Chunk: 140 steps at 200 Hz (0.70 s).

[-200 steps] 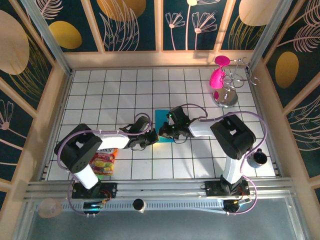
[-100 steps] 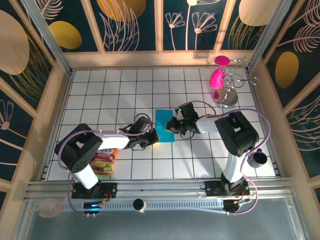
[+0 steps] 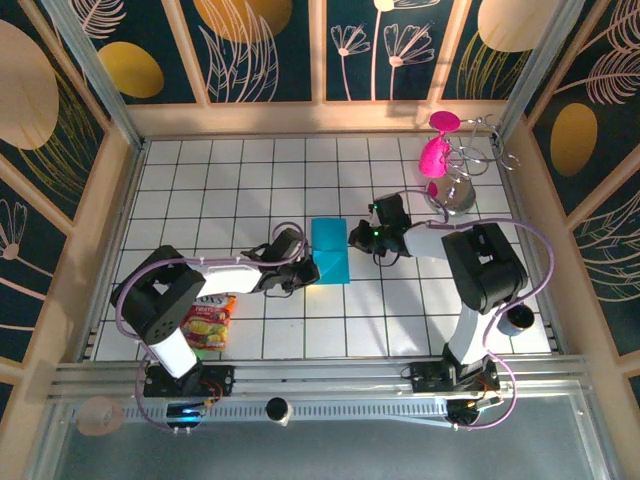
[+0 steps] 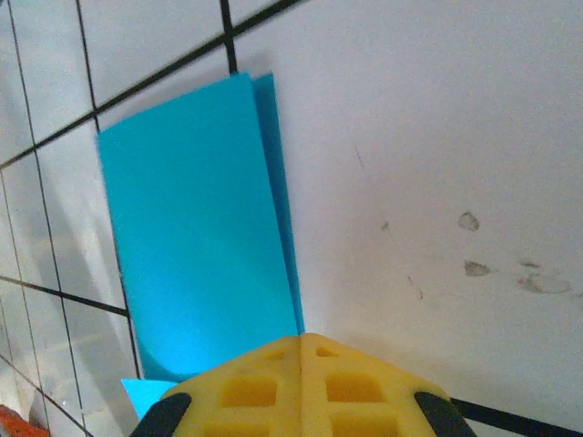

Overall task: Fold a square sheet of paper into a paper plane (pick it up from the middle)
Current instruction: Fold the triangle a second time at the center of the table.

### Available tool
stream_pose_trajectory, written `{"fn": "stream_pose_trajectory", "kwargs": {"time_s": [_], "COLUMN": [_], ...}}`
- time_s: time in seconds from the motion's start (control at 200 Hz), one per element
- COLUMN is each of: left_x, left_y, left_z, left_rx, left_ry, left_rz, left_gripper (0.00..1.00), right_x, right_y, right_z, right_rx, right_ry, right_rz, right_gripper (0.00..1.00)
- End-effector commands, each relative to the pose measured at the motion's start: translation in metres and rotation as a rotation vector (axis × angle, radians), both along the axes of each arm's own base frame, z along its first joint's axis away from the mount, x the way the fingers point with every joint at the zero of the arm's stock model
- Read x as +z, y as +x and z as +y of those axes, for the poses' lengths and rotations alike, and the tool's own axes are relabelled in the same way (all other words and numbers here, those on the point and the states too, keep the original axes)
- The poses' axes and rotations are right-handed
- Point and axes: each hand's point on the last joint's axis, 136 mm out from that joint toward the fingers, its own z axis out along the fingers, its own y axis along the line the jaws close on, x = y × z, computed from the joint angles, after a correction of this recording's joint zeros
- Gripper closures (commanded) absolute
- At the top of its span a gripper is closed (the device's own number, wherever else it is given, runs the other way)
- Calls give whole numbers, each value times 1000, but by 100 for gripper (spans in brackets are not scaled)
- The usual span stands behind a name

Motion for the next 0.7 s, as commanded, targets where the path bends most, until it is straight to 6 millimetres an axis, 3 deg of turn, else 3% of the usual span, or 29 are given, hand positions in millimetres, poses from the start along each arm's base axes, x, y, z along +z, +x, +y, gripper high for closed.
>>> {"fn": "stream_pose_trajectory", "kwargs": {"time_s": [0.0, 0.19, 0.456, 0.586, 0.696], "left_x": [29, 50, 74, 81, 73], "left_y": [17, 30, 36, 41, 43], "left_z": [-10, -15, -23, -33, -34], "left_rx": [-16, -7, -2, -5, 2], "left_ry": [-9, -37, -117, -168, -166], "left_rz": [-73, -127, -186, -200, -182], "left_gripper": [84, 74, 57, 56, 56], "right_x": [25, 38, 47, 53, 56], "right_y": [12, 13, -4, -16, -27], "right_z": [-1, 1, -2, -2, 1], "right_rx": [-13, -25, -61, -85, -95], "right_ry": [-23, -29, 24, 105, 185], "right_rz": [-61, -72, -65, -53, -38], "right_gripper": [99, 90, 61, 58, 58]}}
